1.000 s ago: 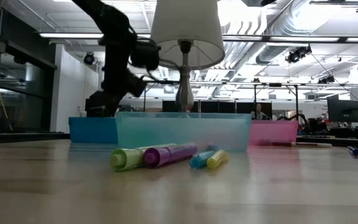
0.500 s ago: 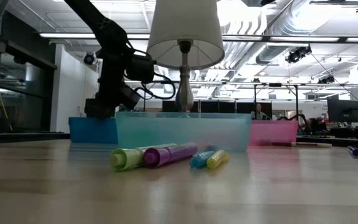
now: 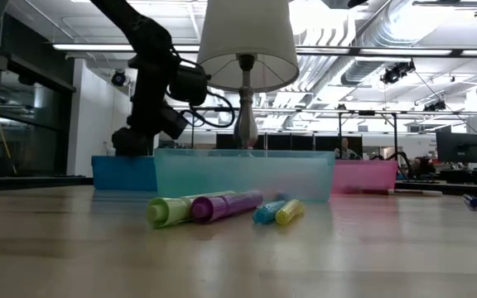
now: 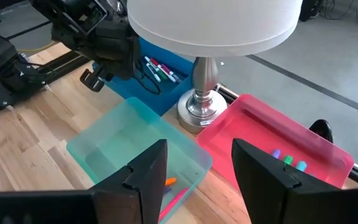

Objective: Pick & Place Markers
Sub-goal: Put the light green highlighter pen into the red bin

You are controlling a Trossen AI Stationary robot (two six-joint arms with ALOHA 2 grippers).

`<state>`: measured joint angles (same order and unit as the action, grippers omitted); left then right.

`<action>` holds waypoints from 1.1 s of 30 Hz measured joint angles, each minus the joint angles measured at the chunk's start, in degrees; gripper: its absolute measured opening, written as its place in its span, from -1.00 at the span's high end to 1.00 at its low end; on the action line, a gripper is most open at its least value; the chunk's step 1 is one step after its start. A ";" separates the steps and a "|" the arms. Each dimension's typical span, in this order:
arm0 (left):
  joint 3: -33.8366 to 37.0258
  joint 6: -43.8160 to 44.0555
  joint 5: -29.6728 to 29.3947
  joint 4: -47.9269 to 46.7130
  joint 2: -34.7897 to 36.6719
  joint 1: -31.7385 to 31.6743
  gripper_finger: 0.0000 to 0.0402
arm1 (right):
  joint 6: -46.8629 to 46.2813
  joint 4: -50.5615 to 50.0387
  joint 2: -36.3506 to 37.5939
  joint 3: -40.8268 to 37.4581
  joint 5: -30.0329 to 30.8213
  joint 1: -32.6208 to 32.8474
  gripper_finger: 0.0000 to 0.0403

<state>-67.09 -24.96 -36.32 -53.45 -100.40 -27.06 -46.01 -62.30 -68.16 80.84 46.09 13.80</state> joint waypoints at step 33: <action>-0.04 52.95 9.55 -21.32 5.11 35.46 0.05 | 4.05 -6.06 -0.02 0.00 -8.13 1.54 0.16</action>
<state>-67.13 27.99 -26.77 -74.76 -95.29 8.40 -41.95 -68.36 -68.18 80.84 37.95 15.34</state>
